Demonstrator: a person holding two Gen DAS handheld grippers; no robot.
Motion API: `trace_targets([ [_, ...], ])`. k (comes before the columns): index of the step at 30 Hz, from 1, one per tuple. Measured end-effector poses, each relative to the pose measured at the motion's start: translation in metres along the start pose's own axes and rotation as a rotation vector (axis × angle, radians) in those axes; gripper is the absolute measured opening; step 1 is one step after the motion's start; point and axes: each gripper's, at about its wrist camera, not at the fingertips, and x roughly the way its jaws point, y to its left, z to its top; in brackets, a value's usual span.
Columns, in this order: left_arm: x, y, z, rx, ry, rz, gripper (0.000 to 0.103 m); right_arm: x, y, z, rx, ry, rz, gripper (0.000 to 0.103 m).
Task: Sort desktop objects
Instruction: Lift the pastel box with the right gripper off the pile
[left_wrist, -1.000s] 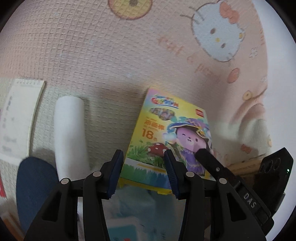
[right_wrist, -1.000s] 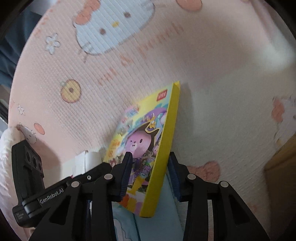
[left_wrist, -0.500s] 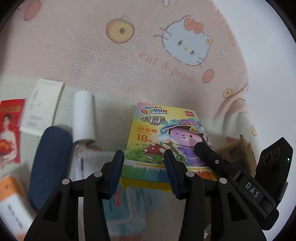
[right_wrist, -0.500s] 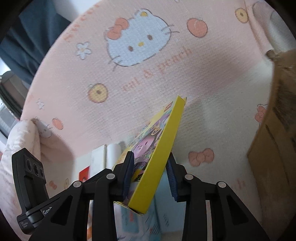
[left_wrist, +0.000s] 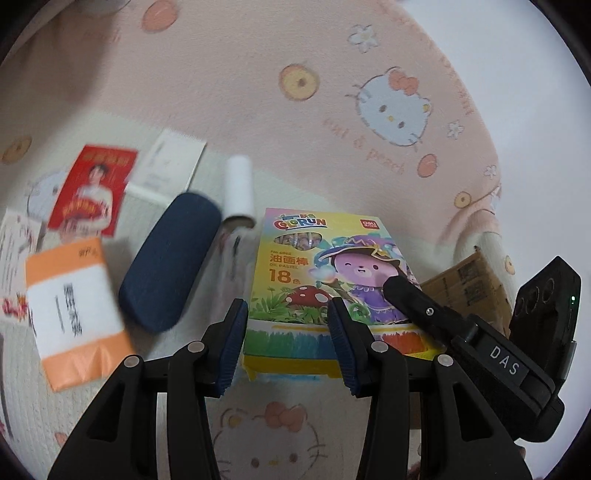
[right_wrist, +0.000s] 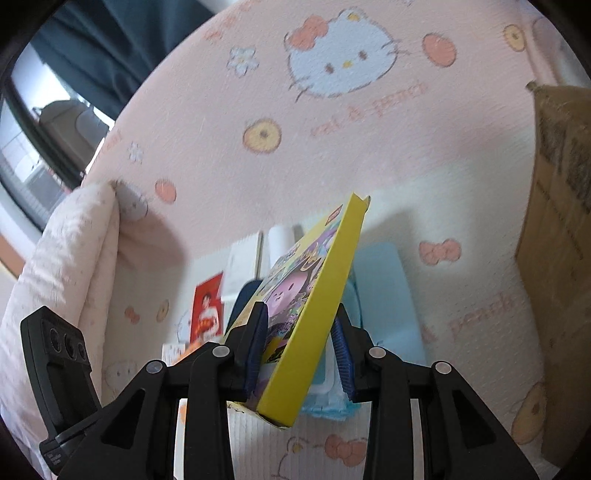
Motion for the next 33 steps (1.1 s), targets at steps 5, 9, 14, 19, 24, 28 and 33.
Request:
trace_targets([
  [5, 0.012, 0.012, -0.007, -0.024, 0.019, 0.021, 0.046, 0.014, -0.002, -0.012, -0.036, 0.046, -0.003, 0.032],
  [9, 0.024, 0.016, -0.014, -0.026, 0.057, 0.034, 0.042, 0.022, -0.013, -0.017, -0.005, 0.086, -0.006, 0.032],
  [14, 0.030, 0.014, -0.026, -0.011, 0.075, 0.029, 0.040, 0.031, -0.036, -0.023, 0.064, 0.130, -0.056, 0.034],
  [19, 0.030, 0.010, -0.025, -0.020, 0.067, 0.043, 0.043, 0.037, -0.045, -0.026, 0.096, 0.173, -0.078, 0.042],
  [24, 0.023, 0.011, -0.023, -0.068, 0.043, 0.030, 0.059, 0.027, -0.025, -0.026, -0.018, 0.112, -0.055, 0.067],
  [28, 0.021, 0.014, -0.018, -0.085, 0.048, 0.015, 0.064, 0.026, -0.023, -0.023, -0.059, 0.099, -0.069, 0.074],
  [33, 0.027, 0.016, -0.002, -0.059, 0.037, 0.009, 0.064, 0.031, -0.040, -0.015, -0.014, 0.114, -0.089, 0.074],
])
